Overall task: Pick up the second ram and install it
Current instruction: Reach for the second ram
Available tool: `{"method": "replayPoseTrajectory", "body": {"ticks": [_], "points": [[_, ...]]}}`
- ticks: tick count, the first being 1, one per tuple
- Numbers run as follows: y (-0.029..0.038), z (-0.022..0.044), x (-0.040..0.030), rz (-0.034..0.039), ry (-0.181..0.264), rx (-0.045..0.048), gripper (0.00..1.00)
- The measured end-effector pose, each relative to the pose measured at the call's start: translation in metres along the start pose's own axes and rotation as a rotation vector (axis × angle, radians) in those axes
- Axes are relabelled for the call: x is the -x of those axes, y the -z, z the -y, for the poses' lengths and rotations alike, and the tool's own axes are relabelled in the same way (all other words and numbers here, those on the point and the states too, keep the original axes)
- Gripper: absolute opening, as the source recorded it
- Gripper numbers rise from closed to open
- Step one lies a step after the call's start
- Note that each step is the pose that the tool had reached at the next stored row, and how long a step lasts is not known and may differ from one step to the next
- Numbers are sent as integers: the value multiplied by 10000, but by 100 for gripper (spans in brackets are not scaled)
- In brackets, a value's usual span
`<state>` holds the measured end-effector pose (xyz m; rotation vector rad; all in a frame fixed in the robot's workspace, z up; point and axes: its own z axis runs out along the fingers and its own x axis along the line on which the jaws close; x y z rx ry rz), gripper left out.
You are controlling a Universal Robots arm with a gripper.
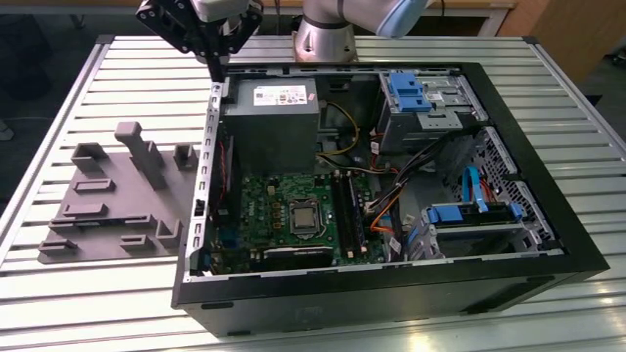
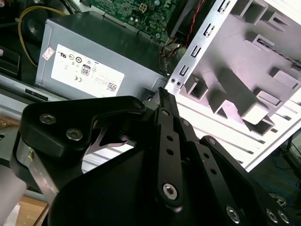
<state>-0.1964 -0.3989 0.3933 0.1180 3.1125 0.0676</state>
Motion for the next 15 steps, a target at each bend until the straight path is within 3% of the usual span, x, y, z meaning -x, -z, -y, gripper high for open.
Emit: {"method": "replayPoseTrajectory", "body": {"ticks": [15], "points": [[2, 10, -135, 0, 0, 0, 11]]}}
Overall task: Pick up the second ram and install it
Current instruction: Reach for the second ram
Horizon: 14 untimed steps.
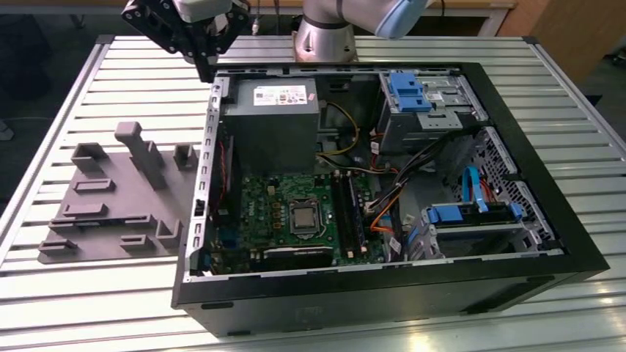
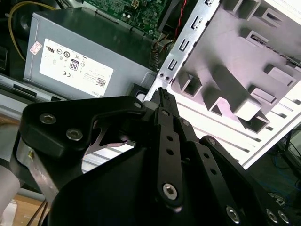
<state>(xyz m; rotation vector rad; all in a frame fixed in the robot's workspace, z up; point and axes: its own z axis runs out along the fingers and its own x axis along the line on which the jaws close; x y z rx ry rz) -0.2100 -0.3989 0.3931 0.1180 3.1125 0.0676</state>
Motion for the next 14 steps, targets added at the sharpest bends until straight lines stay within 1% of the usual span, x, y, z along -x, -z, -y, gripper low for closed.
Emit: {"method": "replayPoseTrajectory", "body": {"ticks": [5, 14], "points": [[1, 4, -49, 0, 1, 0, 11], [2, 8, -110, 1, 0, 0, 11]]}}
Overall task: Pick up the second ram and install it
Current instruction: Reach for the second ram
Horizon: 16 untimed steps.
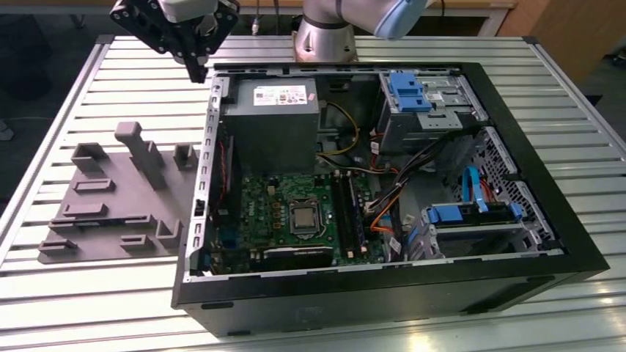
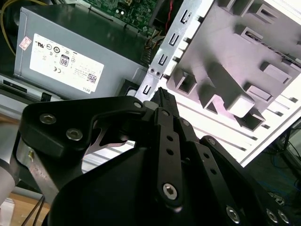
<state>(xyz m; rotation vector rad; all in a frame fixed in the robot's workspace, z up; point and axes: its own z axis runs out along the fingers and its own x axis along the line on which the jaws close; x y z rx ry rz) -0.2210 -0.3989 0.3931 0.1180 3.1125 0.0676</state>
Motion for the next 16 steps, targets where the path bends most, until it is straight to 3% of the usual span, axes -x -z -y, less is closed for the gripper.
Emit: {"method": "replayPoseTrajectory", "body": {"ticks": [16], "points": [[3, 8, -105, 0, 1, 0, 11]]}}
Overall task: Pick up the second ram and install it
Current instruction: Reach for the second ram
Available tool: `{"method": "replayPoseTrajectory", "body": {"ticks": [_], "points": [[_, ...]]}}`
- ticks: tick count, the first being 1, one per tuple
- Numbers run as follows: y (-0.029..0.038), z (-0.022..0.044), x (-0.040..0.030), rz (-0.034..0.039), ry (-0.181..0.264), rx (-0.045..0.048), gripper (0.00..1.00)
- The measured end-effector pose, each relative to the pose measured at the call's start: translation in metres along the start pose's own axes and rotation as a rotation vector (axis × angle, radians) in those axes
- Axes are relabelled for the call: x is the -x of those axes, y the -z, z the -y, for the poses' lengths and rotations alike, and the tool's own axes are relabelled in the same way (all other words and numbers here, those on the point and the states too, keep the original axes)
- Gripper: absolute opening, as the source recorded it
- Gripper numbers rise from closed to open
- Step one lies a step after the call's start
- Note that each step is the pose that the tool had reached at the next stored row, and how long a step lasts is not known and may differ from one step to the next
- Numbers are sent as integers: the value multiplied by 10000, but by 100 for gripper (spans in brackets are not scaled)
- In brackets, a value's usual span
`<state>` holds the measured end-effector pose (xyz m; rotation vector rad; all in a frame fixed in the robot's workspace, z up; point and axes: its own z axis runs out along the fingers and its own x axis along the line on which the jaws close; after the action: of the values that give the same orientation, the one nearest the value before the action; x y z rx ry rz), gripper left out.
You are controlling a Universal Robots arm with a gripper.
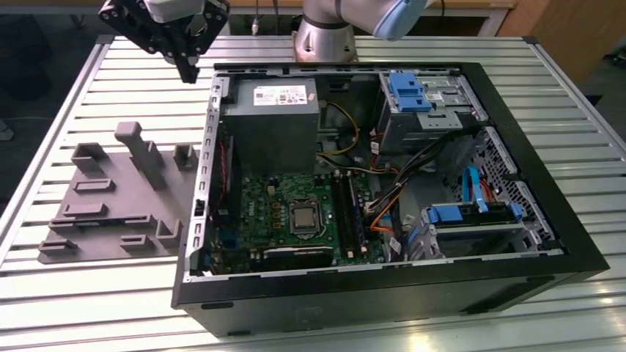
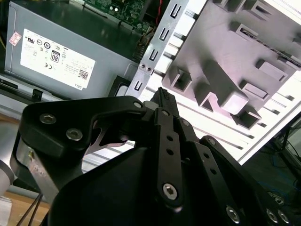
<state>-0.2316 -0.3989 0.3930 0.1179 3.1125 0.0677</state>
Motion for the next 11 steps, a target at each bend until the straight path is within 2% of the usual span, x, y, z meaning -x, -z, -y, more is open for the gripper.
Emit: {"method": "replayPoseTrajectory", "body": {"ticks": [11], "points": [[2, 5, -73, 0, 0, 0, 11]]}}
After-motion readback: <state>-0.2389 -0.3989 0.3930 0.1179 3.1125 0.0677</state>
